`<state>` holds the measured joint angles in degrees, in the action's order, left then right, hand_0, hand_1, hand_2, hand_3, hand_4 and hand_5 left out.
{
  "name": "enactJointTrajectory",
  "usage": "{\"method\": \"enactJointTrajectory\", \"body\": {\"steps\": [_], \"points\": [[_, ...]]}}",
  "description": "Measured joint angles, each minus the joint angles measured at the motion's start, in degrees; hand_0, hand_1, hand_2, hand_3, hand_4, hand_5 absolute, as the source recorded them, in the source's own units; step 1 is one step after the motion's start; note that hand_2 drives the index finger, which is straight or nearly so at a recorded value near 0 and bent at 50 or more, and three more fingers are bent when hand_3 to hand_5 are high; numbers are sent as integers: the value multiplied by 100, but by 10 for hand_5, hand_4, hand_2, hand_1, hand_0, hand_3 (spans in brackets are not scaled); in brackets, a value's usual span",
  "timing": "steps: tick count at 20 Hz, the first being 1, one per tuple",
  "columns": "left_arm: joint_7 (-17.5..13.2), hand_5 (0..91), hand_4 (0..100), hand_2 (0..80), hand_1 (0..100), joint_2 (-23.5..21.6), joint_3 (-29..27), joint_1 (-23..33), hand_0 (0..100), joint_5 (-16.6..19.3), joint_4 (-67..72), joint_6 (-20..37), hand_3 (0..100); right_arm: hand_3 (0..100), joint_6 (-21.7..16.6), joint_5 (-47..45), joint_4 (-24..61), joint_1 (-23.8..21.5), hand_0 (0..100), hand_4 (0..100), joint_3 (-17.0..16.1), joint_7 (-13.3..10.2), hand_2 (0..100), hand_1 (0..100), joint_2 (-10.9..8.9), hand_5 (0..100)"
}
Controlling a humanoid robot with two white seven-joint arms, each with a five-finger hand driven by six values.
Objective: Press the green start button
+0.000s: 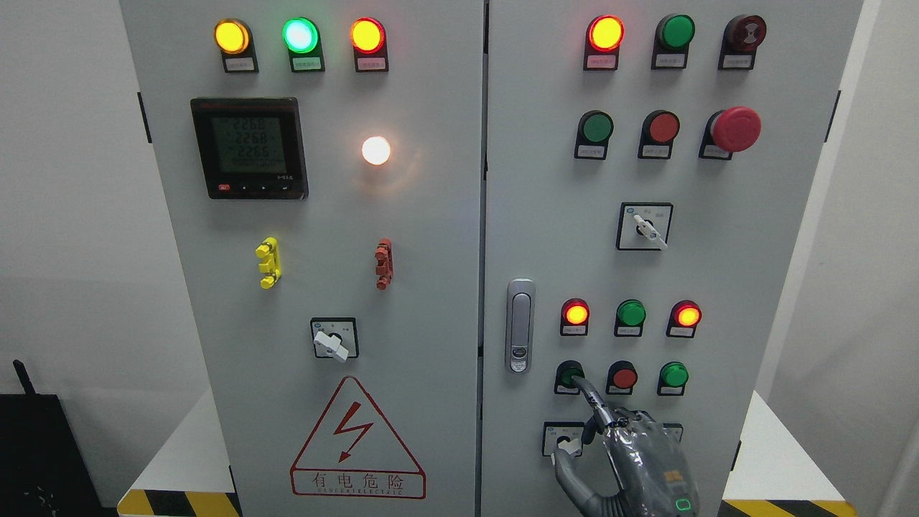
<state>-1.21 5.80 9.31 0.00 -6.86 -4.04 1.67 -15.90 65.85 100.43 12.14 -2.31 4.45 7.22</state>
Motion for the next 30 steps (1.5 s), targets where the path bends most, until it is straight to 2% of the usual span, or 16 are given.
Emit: {"method": "enactJointTrajectory", "body": {"steps": [14, 21, 26, 30], "points": [[0, 0, 0, 0, 556, 0, -1, 0, 120, 0, 0, 0, 0, 615, -61, -83, 211, -176, 604, 592, 125, -27, 0, 368, 1, 423], [0, 0, 0, 0, 556, 0, -1, 0, 120, 0, -1, 0, 0, 629, -68, -541, 371, -348, 680, 585, 175, -10, 0, 376, -9, 418], [0, 0, 0, 0, 556, 0, 0, 0, 120, 0, -1, 0, 0, 598, -16, -1236, 497, -487, 734, 546, 195, 181, 0, 339, -20, 352], [0, 0, 0, 0, 556, 0, 0, 0, 120, 0, -1, 0, 0, 510, 120, -1856, 617, -631, 718, 462, 206, 291, 0, 286, -27, 274]]}}
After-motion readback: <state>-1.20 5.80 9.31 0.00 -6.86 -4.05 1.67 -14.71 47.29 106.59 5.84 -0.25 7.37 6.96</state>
